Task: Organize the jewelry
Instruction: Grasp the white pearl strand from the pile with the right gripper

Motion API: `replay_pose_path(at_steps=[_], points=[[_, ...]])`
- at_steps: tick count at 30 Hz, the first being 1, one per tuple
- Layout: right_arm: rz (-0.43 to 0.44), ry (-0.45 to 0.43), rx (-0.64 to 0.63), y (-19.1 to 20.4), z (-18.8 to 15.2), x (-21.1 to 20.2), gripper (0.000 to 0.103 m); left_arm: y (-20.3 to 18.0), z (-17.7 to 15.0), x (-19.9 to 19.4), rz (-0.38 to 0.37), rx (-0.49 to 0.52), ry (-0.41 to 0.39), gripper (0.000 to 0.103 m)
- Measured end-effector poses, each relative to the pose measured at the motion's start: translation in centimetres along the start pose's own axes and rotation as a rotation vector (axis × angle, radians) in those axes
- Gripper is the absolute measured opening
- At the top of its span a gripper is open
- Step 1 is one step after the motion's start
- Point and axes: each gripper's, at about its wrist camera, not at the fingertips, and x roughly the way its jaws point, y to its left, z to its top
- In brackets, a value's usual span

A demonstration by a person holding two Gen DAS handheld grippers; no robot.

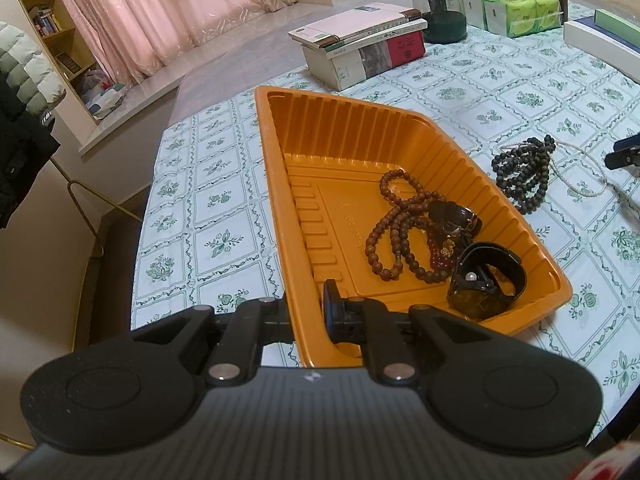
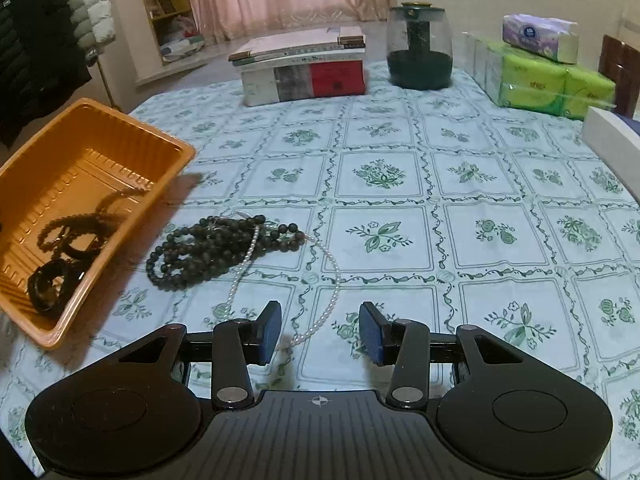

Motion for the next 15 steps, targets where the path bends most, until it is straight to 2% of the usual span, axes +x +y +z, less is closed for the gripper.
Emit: replay_pose_path(at_steps=[2,4,15], points=[[-0.005,0.002,-0.013,0.1,0.2,0.5,0.041,0.0,0.0,0.0,0.0,0.0,0.0,0.011],[-0.002,0.005,-0.017,0.0,0.5,1.2,0.034,0.0,0.0,0.0,0.0,-0.001,0.0,0.011],[-0.069,0.017,-0.098,0.3,1.8,5.4,0.02,0.1,0.0,0.1,0.0,-0.005,0.01,0.011]])
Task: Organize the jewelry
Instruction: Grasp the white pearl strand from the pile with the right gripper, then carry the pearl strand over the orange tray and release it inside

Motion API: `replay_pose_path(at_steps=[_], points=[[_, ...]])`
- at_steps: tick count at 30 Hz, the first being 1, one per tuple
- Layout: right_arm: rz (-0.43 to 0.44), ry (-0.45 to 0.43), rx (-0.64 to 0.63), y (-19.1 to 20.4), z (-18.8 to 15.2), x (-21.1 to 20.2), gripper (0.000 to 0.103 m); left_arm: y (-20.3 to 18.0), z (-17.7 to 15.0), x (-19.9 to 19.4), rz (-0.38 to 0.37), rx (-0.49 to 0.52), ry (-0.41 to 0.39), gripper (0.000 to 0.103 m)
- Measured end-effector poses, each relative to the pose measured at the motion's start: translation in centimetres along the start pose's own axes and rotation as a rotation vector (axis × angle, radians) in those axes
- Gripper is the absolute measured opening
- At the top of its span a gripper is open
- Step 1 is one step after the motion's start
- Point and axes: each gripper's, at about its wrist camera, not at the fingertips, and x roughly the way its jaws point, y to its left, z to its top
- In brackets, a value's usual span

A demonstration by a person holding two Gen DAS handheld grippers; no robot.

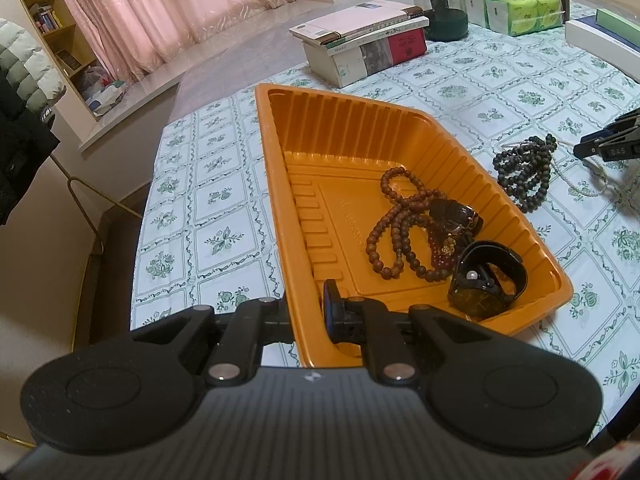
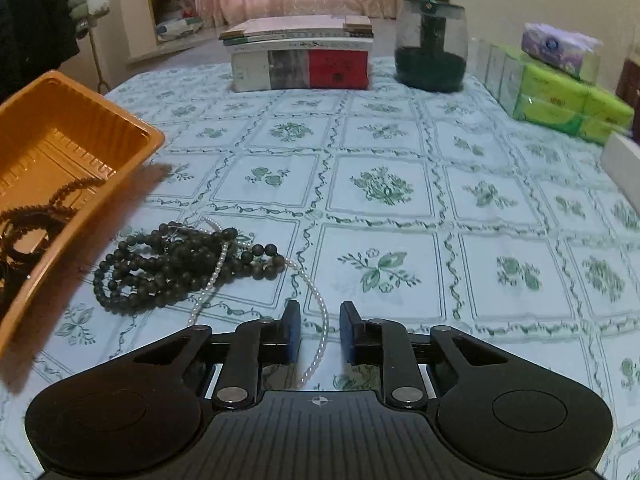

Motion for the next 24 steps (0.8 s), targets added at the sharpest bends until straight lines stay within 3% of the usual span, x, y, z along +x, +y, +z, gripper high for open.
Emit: replay_pose_path(at_steps=[2,4,8,11,24], points=[[-0.005,-0.002,-0.033,0.4,0.0,0.1,0.015,0.0,0.1,0.0,0.0,-0.001,0.001,0.011],[-0.01,0.003,-0.051,0.5,0.1,0.3,0.002,0.0,0.0,0.0,0.0,-0.001,0.001,0.011],[-0.029,0.021,-0.095,0.9,0.6,0.1,0.002,0.0,0.1,0.0,0.001,0.001,0.0,0.011],[-0.032,-0.017,-0.106,0.9,1.3,-1.2,0.002,-0.1,0.1,0.0,0.002,0.006,0.0,0.011],[-0.037,-0.311,-0.192,1.6,8.6,-11.4,0.002,-0.4,0.2,-0.1,0.004,0.014,-0.004,0.011]])
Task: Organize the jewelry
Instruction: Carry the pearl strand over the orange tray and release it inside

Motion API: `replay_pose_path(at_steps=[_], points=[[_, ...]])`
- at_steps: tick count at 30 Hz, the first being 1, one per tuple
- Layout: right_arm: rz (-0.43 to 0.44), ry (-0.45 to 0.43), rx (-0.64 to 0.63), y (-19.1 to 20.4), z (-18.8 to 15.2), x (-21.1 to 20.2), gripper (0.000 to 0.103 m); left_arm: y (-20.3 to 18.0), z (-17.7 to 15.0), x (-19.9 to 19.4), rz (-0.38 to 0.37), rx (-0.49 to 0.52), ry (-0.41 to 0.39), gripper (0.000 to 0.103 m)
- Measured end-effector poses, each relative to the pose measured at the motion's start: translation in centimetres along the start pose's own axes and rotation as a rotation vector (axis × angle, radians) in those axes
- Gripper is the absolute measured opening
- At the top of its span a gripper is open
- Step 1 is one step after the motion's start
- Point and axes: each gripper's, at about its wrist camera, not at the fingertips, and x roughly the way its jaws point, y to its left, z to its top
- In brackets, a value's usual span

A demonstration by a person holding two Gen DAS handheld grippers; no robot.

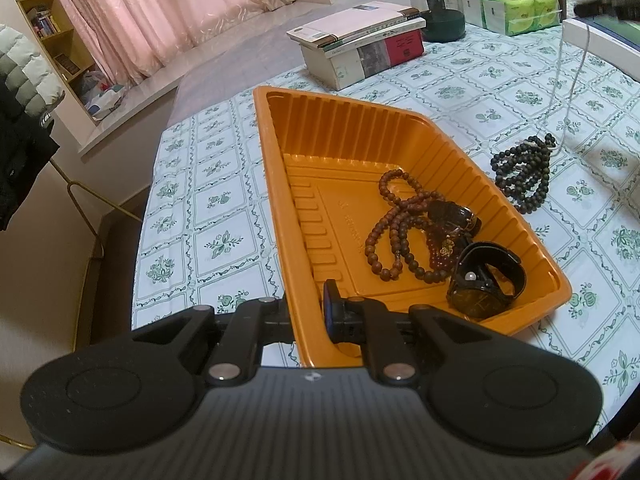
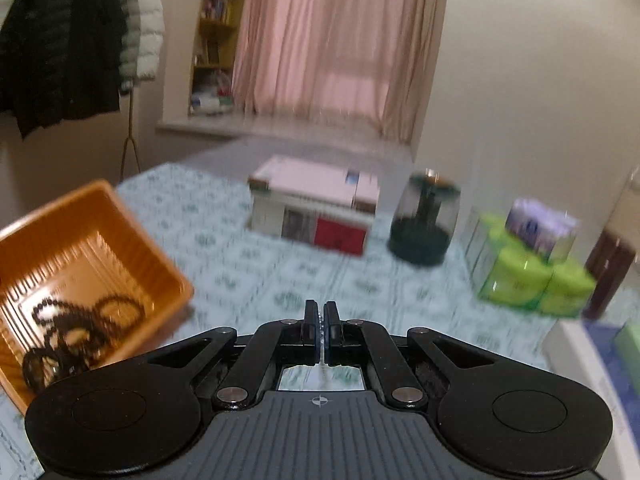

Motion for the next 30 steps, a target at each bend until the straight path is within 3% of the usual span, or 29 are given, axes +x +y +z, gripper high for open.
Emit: replay_pose_path(at_steps=[9,15,21,30], points=[[-0.004,-0.081,-0.068,0.1,3.0,-2.6,0.002,0.0,0.0,0.0,-0.001,0.0,0.0,0.011],[0.043,-0.103,-0.115,1.3,4.5,-3.8,0.002,-0.1,0.1,0.0,-0.003,0.003,-0.001,0.011],[0.134,-0.129,-0.171,3.7,6.7,-4.7,0.002,0.0,0.2,0.0,-0.008,0.006,-0.001,0.011],[0.363,-0.18,-0.294,10.2,9.9,-5.4,0.002,0.0,0.1,0.0,-0.012,0.006,-0.003,0.011]])
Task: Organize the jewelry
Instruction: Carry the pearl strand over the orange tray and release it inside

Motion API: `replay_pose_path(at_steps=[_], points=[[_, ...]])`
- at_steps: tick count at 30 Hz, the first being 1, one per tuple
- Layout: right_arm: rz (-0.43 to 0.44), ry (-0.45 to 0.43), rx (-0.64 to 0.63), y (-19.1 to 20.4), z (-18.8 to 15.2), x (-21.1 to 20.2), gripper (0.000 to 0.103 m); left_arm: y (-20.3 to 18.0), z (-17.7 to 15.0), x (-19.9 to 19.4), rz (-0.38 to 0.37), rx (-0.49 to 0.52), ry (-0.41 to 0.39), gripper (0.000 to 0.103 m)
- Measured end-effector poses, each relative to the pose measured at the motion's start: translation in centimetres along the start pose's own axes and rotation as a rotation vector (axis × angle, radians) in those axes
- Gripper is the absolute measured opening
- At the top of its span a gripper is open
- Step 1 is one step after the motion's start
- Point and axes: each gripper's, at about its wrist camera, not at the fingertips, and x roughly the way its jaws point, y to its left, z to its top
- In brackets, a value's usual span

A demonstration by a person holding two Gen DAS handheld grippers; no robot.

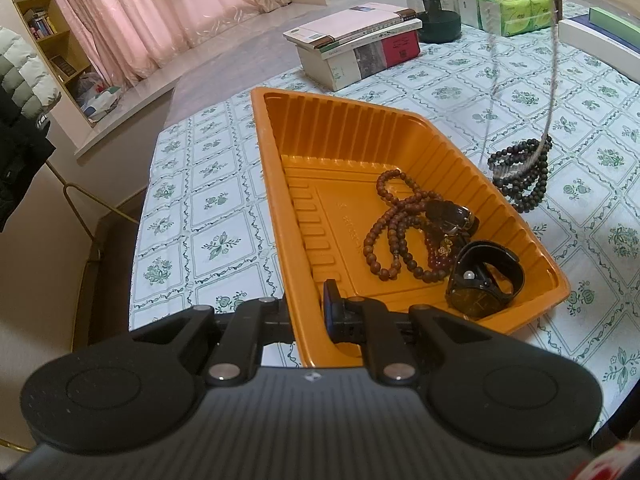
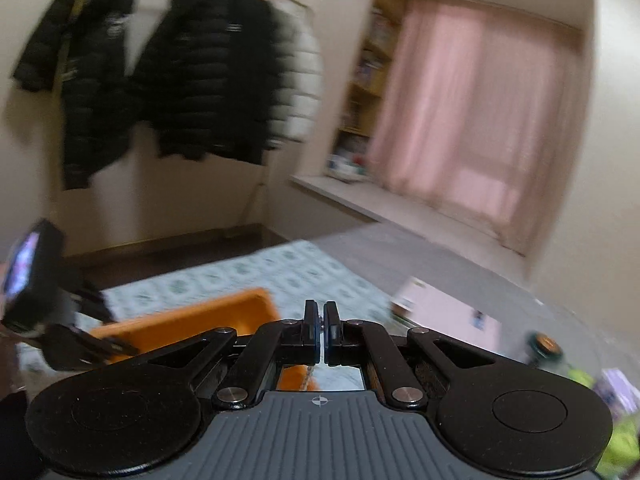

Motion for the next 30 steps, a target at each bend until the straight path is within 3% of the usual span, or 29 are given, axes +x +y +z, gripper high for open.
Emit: replay_pose_path(at_steps=[6,10,15,22,25,30], points=[[0.139,0.006,-0.116,5.1,1.3,4.0,0.002,0.1,-0.2,0.0,-0.005,0.0,-0.005,0.011],[0.168,0.019,-0.156,7.2,1.2,6.9,0.002,0.3,-0.2,0.0,-0.008,-0.005,-0.008,0.011],[0.168,0.083,-0.107,7.0,0.6,10.6,0.002,0.3,-0.2,0.0,-0.011,-0.007,-0.013,0.011],[0.265,0.198,-0.103,7.0,-1.5,13.9,0.002,0.4,-0.3,0.2,-0.012,-0.01,-0.013,0.011],[0.252,0.216,-0.152,7.6,-2.5,14.8,0.002,0.4,-0.3,0.2,-0.011,-0.01,-0.013,0.011],[0.217,0.231,-0.1,7.0,-3.4,15.8,0.002,0.4,-0.3,0.2,-0.013,-0.011,-0.013,0.011]])
